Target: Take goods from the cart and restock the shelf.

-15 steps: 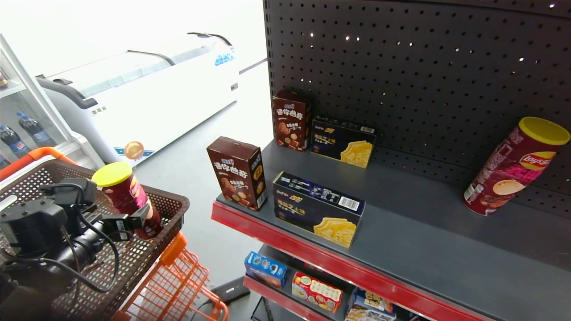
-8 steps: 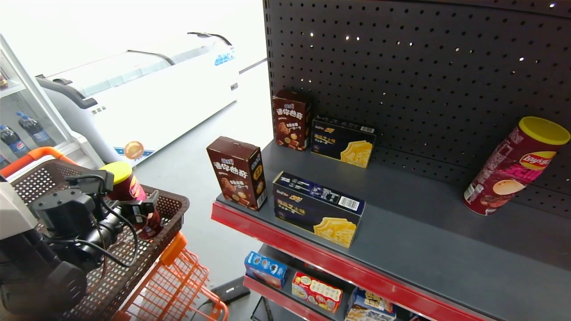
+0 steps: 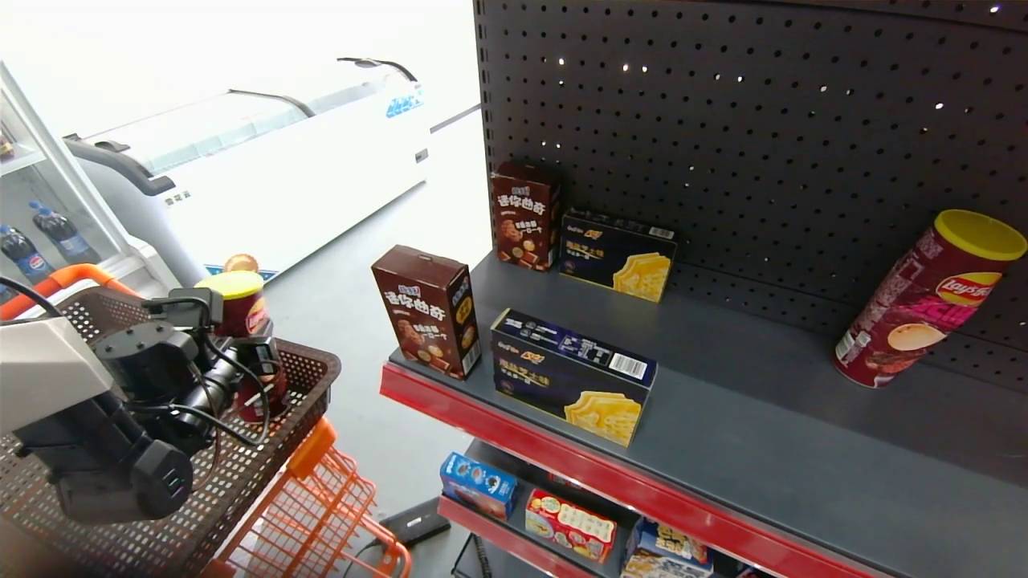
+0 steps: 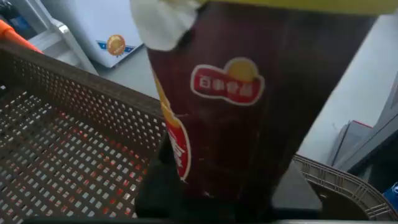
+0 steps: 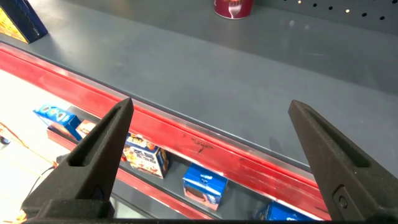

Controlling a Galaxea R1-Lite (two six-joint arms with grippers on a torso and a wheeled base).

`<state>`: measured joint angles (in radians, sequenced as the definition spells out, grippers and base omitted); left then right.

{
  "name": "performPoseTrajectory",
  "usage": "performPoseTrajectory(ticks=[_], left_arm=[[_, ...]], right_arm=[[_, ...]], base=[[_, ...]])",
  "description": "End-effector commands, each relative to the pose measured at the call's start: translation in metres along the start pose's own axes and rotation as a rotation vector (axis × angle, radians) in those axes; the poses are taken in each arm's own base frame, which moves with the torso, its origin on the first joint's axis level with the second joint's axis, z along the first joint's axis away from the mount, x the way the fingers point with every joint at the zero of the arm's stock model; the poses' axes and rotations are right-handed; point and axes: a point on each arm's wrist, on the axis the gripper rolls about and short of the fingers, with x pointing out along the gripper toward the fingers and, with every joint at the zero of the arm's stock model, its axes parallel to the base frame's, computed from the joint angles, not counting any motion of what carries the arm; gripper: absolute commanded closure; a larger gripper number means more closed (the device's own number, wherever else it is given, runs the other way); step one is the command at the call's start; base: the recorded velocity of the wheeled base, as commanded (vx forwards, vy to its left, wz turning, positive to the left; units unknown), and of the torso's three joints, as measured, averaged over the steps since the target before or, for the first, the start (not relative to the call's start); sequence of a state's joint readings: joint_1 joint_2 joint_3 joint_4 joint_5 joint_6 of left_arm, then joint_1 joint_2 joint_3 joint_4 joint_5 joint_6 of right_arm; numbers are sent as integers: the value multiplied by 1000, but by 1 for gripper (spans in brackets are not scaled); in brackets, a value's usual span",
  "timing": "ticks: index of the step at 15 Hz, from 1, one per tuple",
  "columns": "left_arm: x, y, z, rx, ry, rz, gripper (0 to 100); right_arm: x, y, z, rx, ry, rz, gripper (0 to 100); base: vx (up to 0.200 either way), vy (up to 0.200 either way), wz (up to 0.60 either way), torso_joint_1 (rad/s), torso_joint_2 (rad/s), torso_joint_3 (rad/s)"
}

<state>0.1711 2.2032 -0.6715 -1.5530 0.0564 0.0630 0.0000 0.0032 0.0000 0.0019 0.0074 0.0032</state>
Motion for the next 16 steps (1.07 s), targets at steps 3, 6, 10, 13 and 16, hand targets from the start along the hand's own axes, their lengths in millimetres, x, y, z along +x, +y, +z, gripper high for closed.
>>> performPoseTrajectory(ticks=[3, 6, 10, 13, 16], left_arm=[[-2, -2, 8, -1, -20, -5, 100], [-12, -2, 37, -3, -87, -10, 100], [-35, -8, 84, -7, -106, -47, 100], [-62, -13, 120, -7, -121, -143, 100], [-94, -27, 157, -12, -172, -259, 100]], right_arm=[[0, 0, 0, 0, 1, 0, 0], [0, 0, 0, 0, 1, 0, 0], [0, 0, 0, 0, 1, 0, 0], [0, 0, 0, 0, 3, 0, 0], [0, 0, 0, 0, 1, 0, 0]], base=[[0, 0, 0, 0, 0, 0], [0, 0, 0, 0, 0, 0], [0, 0, 0, 0, 0, 0], [0, 0, 0, 0, 0, 0], [0, 0, 0, 0, 0, 0]])
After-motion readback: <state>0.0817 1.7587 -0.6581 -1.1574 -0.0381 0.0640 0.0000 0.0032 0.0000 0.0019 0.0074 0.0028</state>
